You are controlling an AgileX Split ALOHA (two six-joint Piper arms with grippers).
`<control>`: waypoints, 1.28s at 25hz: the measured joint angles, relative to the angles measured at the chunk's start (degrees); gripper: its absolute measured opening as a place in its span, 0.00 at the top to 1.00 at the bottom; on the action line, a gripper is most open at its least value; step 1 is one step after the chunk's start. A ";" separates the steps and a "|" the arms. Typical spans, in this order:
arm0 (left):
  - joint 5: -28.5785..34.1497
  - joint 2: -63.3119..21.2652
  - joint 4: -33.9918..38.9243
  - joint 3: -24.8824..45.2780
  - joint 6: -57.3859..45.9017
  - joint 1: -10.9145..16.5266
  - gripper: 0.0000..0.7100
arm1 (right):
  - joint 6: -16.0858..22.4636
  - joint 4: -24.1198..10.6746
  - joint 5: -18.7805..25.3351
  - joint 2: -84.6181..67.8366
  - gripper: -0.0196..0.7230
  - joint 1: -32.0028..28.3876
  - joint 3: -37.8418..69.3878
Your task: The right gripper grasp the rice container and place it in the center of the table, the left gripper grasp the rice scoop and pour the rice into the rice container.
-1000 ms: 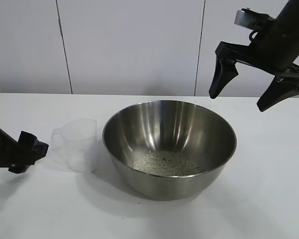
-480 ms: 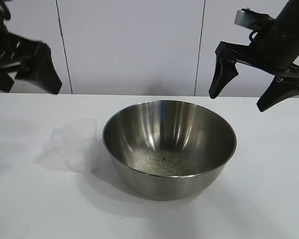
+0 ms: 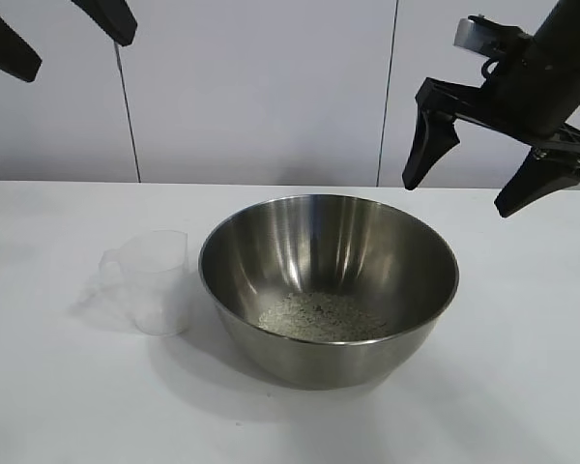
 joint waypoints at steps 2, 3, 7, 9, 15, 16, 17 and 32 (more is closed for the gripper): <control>0.86 2.08 -2.95 0.00 1.35 0.42 0.10 | 0.00 0.41 0.05 0.00 0.05 0.00 0.00; 1.28 3.40 -3.97 0.00 1.94 0.48 0.10 | 0.00 0.49 0.14 0.00 0.05 0.00 0.00; 2.62 8.77 -6.76 -0.54 3.45 0.48 0.10 | 0.00 0.61 0.67 0.00 0.05 0.00 0.00; 3.97 10.94 -6.98 -2.10 3.65 0.48 0.10 | 0.00 0.75 1.15 0.00 0.05 0.00 0.00; 6.50 14.42 -7.29 -6.73 3.66 0.48 0.10 | -0.05 1.58 1.50 0.00 0.05 0.00 0.00; 6.62 14.50 -7.31 -6.87 3.66 0.48 0.10 | -0.05 1.77 1.50 0.00 0.05 0.00 0.00; 6.68 14.61 -7.31 -6.91 3.66 0.48 0.10 | -0.05 1.99 1.62 0.00 0.05 0.00 0.00; 6.23 14.78 -7.31 -6.91 6.01 0.48 0.10 | -0.05 4.24 3.10 0.00 0.05 0.00 0.00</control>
